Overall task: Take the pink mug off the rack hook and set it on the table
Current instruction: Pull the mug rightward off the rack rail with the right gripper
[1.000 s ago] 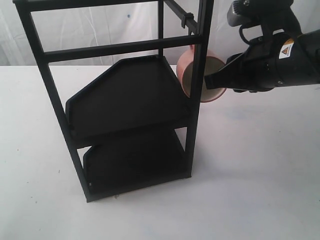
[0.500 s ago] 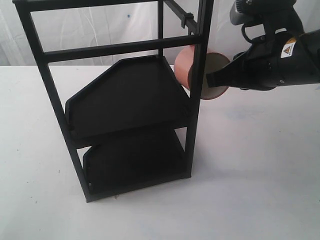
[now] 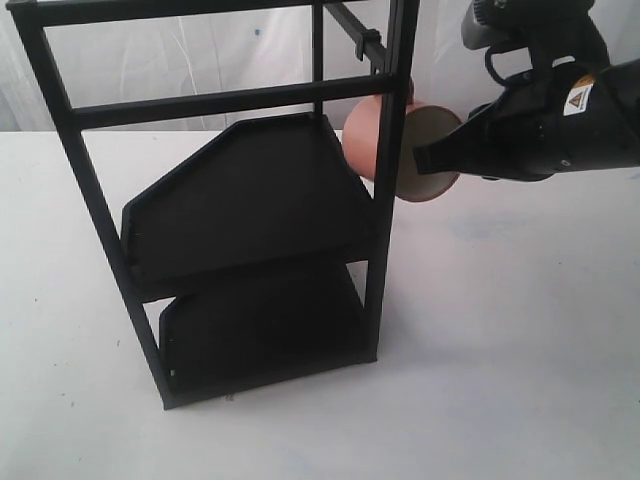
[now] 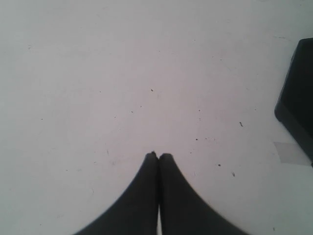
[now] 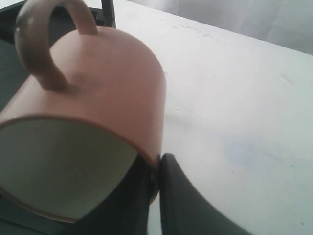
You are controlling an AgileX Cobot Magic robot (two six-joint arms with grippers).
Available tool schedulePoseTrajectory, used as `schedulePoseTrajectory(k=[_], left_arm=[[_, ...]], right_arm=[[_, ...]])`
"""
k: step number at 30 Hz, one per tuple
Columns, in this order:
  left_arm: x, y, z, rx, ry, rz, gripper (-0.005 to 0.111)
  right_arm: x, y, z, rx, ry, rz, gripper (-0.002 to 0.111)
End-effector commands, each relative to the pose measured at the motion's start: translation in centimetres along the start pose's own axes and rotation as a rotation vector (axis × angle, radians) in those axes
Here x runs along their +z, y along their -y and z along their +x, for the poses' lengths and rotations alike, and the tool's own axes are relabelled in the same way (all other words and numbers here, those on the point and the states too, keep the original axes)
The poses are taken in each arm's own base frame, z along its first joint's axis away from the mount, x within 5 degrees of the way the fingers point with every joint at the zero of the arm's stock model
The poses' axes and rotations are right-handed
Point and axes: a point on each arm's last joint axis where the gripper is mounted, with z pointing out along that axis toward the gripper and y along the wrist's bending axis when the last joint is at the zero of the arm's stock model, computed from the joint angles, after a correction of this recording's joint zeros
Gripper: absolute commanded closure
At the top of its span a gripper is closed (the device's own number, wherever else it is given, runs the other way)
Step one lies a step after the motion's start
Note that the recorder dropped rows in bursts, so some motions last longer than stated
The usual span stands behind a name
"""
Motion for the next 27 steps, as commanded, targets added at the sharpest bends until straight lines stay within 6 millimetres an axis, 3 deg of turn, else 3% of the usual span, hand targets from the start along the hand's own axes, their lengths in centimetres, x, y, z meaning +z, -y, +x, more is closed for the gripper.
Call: schedulePoseTrajectory(k=[1,12,20,27], left_arm=[[0.0,0.0,0.1,0.001,0.001,0.006,0.107],[0.0,0.0,0.1,0.001,0.001,0.006,0.107],[0.0,0.0,0.1,0.001,0.001,0.006,0.107],[0.0,0.0,0.1,0.001,0.001,0.006,0.107]], right_arm=[[-1.6,0.0,-0.4,-0.016,0.034,0.002,0.108],[-4.6,0.5,-1.0,-0.125,0.094,0.067,0.108],[-4.7,0.9,-1.0,-0.14,0.086,0.111,0.108],[-5.5,2.6,-1.0,-0.097,0.085,0.293,0.108]])
